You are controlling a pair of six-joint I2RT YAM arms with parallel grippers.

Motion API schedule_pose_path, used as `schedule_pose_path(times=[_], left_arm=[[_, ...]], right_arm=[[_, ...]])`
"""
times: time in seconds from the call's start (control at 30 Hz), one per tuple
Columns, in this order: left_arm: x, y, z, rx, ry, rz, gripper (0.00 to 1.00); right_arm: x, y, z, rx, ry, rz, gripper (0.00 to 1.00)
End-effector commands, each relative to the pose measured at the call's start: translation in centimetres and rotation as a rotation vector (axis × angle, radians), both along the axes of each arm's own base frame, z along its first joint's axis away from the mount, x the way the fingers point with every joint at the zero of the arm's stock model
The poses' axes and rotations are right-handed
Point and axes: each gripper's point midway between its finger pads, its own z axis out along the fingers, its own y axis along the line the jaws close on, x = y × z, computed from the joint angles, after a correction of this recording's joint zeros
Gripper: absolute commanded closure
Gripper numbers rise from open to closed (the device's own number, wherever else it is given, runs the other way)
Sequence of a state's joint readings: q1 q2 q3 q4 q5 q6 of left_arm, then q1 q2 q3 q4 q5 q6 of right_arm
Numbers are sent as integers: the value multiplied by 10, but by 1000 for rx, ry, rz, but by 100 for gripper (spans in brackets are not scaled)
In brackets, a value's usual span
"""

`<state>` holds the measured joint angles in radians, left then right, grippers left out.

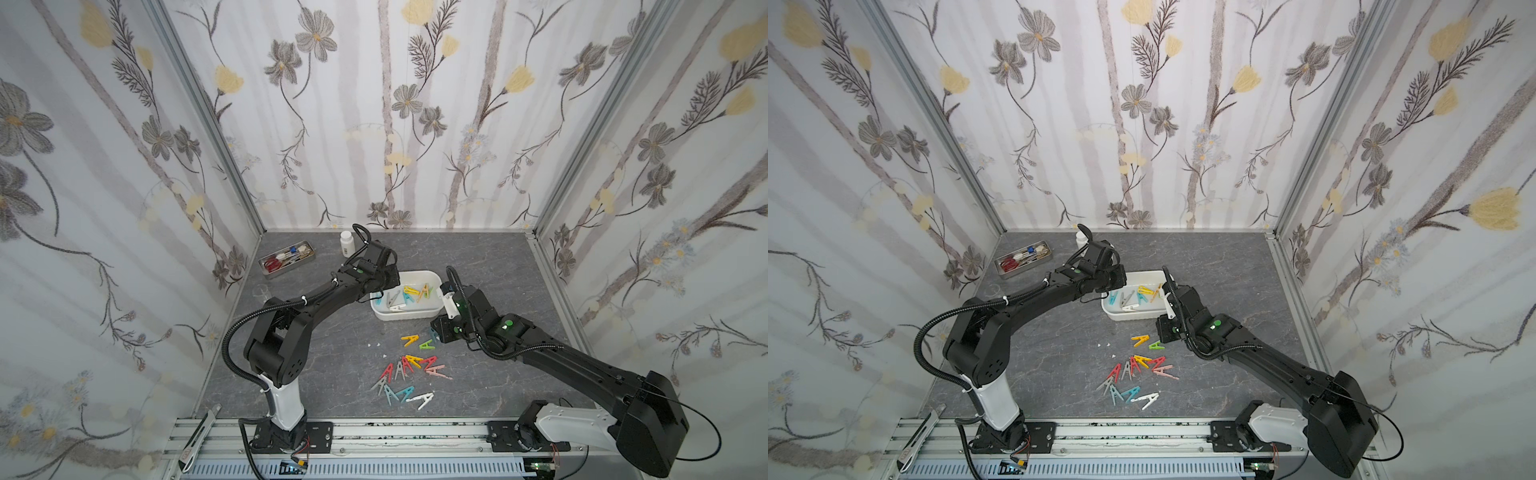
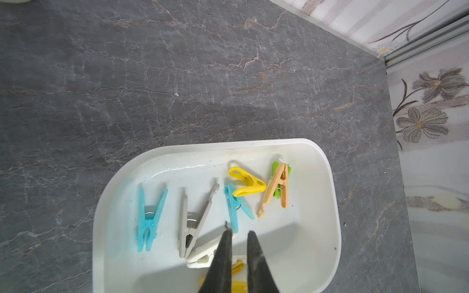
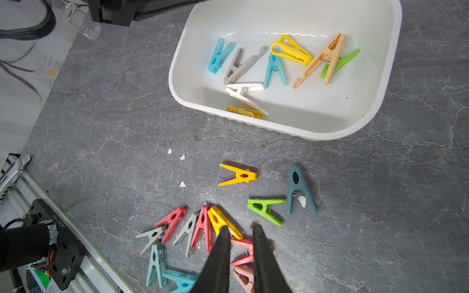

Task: Put the clothespins into the storage box
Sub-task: Place the clothespin in the storage box.

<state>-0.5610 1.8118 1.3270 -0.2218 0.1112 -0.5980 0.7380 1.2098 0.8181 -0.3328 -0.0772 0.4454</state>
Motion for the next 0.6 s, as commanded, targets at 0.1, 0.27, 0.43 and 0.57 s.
schedule_pose_path(times=[0.1, 0.27, 0.43, 0.57], left_arm=[[-3, -2, 4, -16, -14, -20, 77], [-12, 1, 2, -29, -21, -31, 70], [-26, -4, 14, -74, -82, -53, 49], [-35, 1, 21, -84, -130, -34, 36]], right_arm=[[-4, 3, 2, 35, 3, -22, 81], [-16, 6, -3, 41, 24, -40, 81], [-44, 12, -11, -6, 60, -53, 78], [-77, 13, -23, -41, 131, -82, 71]])
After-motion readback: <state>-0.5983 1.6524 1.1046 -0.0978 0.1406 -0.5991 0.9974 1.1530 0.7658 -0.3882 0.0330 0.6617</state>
